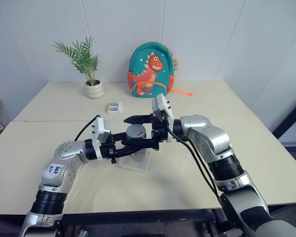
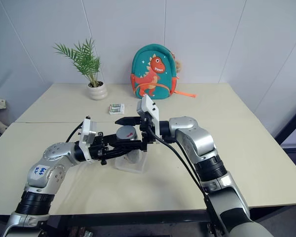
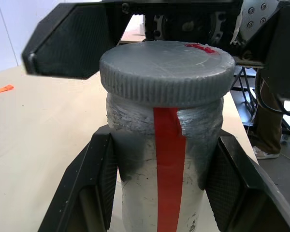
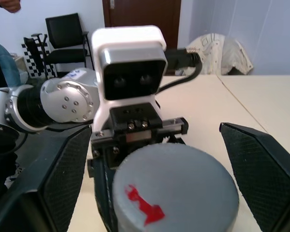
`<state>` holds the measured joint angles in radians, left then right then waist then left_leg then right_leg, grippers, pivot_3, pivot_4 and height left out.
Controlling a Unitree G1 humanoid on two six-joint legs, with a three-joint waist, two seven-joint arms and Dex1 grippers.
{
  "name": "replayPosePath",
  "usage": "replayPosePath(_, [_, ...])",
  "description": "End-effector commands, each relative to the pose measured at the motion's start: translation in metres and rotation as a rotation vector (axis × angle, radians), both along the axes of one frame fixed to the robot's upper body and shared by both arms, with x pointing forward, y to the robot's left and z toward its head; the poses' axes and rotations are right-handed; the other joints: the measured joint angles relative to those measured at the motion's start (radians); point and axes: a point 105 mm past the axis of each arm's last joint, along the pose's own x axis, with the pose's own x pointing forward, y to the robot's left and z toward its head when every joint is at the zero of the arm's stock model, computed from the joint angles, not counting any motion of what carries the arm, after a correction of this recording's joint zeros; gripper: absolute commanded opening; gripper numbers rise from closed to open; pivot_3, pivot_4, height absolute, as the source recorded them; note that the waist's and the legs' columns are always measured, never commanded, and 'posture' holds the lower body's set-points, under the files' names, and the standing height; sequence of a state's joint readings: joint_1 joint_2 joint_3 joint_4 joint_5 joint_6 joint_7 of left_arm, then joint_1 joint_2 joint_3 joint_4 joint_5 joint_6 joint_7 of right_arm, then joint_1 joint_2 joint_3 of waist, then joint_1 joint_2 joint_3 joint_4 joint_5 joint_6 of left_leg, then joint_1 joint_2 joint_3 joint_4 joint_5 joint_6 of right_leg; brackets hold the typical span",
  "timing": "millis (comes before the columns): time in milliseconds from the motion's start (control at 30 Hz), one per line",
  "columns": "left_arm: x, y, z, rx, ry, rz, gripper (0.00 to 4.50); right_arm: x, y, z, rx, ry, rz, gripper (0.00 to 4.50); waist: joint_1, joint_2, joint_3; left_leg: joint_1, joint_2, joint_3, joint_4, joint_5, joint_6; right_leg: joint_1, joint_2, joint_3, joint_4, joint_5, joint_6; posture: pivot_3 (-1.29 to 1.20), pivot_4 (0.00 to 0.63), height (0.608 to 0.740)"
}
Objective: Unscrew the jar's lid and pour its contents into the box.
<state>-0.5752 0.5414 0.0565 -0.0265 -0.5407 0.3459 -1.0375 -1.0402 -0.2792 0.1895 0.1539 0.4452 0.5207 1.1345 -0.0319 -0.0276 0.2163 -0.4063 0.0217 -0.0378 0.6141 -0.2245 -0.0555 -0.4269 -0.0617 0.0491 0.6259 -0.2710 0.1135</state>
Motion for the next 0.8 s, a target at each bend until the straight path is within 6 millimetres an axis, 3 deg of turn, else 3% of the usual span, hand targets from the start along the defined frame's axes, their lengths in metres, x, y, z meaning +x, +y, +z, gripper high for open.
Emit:
replayPosePath(33, [-0.003, -0.003, 0.011, -0.005, -0.056, -0.011, 2.22, 0.000, 0.002, 0.015, 0.030, -0.061, 0.003, 4.47, 0.000, 0.000, 0.000, 0.000, 0.000, 0.000, 0.000, 0.000, 0.000, 0.000, 0.000, 0.000, 0.000, 0.000, 0.000, 0.00, 0.150, 0.740])
replayPosePath(367, [-0.003, -0.005, 0.010, -0.010, -0.054, -0.010, 2.22, 0.022, -0.012, 0.021, 0.048, -0.053, -0.071, 4.47, 0.000, 0.000, 0.000, 0.000, 0.000, 0.000, 0.000, 0.000, 0.000, 0.000, 0.000, 0.000, 0.000, 0.000, 0.000, 0.00, 0.150, 0.740])
replayPosePath(800, [-0.003, -0.005, 0.009, -0.010, -0.057, -0.006, 2.22, 0.033, -0.057, 0.014, 0.011, -0.024, -0.139, 4.47, 0.000, 0.000, 0.000, 0.000, 0.000, 0.000, 0.000, 0.000, 0.000, 0.000, 0.000, 0.000, 0.000, 0.000, 0.000, 0.00, 0.150, 0.740])
